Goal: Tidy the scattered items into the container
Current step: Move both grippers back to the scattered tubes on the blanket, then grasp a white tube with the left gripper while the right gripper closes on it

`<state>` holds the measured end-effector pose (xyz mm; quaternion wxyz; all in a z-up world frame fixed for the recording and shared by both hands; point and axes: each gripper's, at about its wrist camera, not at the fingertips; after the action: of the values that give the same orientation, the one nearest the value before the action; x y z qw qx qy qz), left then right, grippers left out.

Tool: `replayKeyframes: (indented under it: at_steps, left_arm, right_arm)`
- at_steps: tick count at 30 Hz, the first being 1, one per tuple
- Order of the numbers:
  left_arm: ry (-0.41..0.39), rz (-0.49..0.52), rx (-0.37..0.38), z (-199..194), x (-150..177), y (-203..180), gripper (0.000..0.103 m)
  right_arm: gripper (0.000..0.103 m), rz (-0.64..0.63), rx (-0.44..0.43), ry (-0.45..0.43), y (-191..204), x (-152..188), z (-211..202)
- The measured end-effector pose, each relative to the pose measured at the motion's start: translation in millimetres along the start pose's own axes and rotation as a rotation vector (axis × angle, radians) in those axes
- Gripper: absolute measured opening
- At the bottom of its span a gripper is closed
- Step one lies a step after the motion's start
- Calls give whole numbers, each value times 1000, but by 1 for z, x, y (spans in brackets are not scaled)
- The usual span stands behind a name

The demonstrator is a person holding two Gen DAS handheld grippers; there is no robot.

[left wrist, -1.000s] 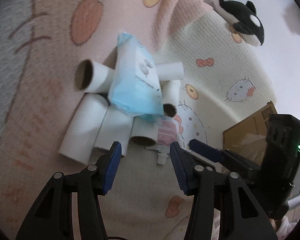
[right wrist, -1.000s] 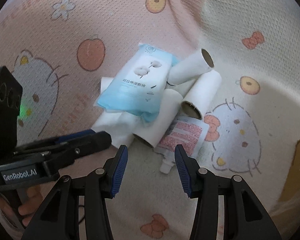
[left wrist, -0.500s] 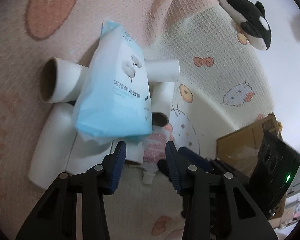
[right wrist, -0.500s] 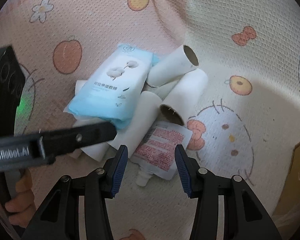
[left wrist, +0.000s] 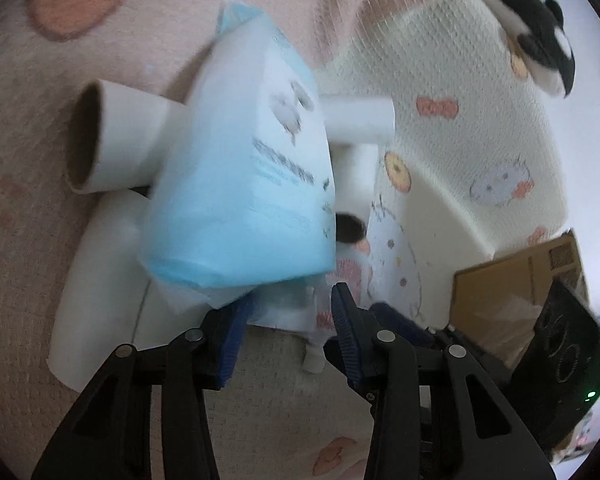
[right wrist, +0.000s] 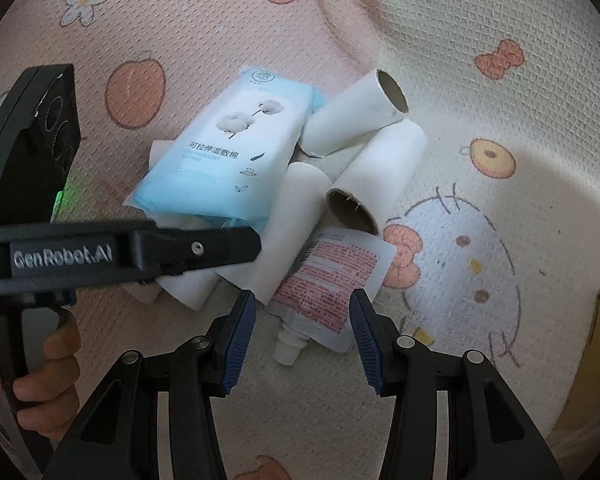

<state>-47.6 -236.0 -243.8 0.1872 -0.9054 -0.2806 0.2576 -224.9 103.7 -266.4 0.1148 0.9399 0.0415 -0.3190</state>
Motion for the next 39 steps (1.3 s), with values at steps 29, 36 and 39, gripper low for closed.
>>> replayKeyframes:
  at_steps: [29, 36, 39]
  left_arm:
    - [88, -167, 176, -10, 55, 22, 45]
    - [125, -248, 229, 2, 63, 26, 45]
    - [121, -196, 208, -1, 65, 18, 45]
  right_arm:
    - [45, -111, -130, -3, 17, 58, -21]
    - [45, -66, -160, -29, 15, 68, -32]
    - [45, -127, -132, -18, 23, 62, -26]
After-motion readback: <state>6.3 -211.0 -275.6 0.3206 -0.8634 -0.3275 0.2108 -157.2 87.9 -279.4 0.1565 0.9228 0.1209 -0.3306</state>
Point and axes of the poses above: each gripper's, at about its wrist camera, not at the fingertips, and z roughly the way its jaws point, y to its left, x to its underside, and after that the axes turned 3 degrees about -y, right-handed
